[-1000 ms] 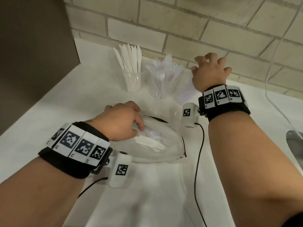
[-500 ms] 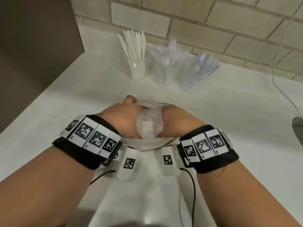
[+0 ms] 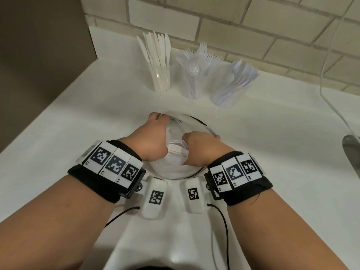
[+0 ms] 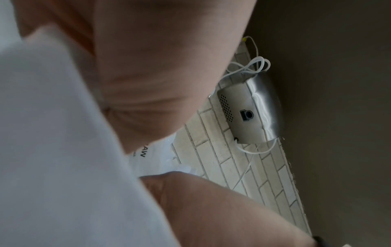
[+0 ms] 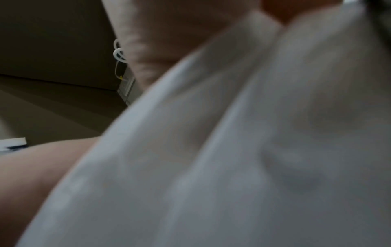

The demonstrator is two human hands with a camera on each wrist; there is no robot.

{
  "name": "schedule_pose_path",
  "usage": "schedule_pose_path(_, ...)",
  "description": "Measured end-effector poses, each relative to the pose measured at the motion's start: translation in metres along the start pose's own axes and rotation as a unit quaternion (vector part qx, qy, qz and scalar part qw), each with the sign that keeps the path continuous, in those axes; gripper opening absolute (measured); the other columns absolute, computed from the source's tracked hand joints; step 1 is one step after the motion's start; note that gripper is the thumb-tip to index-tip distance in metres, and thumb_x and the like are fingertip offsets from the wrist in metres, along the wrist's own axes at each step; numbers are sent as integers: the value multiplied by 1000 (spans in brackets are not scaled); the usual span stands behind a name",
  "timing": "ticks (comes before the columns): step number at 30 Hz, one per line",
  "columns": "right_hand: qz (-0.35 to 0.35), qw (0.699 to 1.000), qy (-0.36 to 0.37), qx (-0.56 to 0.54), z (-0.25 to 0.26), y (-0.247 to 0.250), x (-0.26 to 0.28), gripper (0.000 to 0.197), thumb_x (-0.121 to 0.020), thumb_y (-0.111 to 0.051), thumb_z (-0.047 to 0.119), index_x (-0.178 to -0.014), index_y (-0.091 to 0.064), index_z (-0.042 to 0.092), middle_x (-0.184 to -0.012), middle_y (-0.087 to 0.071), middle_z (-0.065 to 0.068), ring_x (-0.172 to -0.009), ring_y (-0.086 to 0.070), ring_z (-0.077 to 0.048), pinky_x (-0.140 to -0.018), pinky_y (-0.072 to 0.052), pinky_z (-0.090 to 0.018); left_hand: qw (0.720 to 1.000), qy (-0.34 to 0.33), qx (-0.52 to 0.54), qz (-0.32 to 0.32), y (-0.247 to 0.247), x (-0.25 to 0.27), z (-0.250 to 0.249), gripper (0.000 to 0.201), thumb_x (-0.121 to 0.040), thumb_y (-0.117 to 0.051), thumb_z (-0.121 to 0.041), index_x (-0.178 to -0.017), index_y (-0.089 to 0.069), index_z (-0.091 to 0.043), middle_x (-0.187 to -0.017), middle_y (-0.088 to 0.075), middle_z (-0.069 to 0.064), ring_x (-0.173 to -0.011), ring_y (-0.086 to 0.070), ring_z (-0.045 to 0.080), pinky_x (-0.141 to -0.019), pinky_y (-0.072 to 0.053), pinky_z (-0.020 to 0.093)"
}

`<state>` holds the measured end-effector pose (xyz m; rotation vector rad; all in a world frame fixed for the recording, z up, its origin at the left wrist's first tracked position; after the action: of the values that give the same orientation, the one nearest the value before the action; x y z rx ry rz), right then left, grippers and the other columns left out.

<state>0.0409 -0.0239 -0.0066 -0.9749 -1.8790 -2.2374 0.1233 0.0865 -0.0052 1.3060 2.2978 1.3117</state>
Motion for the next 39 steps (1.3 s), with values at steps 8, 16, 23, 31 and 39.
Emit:
schedule_pose_path(8, 2, 996, 30, -83, -4, 7, 9, 25, -80, -70, 30, -100, -61, 18, -89, -56, 5, -89, -55, -19, -87, -45, -31, 1000, -8, -22, 16, 1, -3, 8, 71, -76, -53, 1, -140, -30, -19, -143, -25, 4, -119, -50, 29, -98, -44, 31)
schedule_pose_path(16, -120, 928, 80, -345, -31, 28, 19, 22, -81, -74, 24, -95, -57, 23, -91, -68, 6, -85, -61, -10, -69, -41, -22, 993, 50, -110, 10, 7, 3, 10, 86, -69, -69, -6, -141, -25, -22, -132, -29, 8, -93, -60, 30, -76, -51, 32)
schedule_pose_path(23, -265, 717, 103, -637, -28, 49, 25, 16, -95, -58, 15, -99, -54, 0, -61, -61, -2, -61, -66, -18, -71, -54, -32, 988, 60, -140, 15, 7, 7, -1, 92, -66, -69, -4, -143, -22, -19, -129, -26, 9, -70, -55, 21, -59, -47, 28)
schedule_pose_path(31, -210, 561, 43, -800, -12, 68, 12, 6, -93, -58, 10, -90, -53, 9, -53, -47, 0, -43, -45, -14, -48, -45, -26, 979, -87, 89, -160, 51, 19, -27, 39, -82, -68, -26, -116, -51, -29, -149, -22, 0, -126, -35, 4, -98, -27, 14)
schedule_pose_path(39, -117, 733, 175, -647, 37, 60, 19, 18, -89, -47, -8, -89, -57, 7, -49, -47, -5, -42, -43, -19, -43, -42, -28, 871, -80, 485, -3, 52, 14, -42, 45, -75, -67, -30, -115, -58, -9, -93, -59, 24, -59, -52, 32, -53, -49, 36)
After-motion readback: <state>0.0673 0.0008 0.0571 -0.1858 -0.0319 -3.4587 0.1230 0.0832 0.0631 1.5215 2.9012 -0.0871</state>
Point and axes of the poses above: each hand's wrist, its own x-axis away from the middle knuckle, its own y-axis out of the back of the hand, z = x × y, the point moved 3 cm from there along -x, towards the middle knuckle
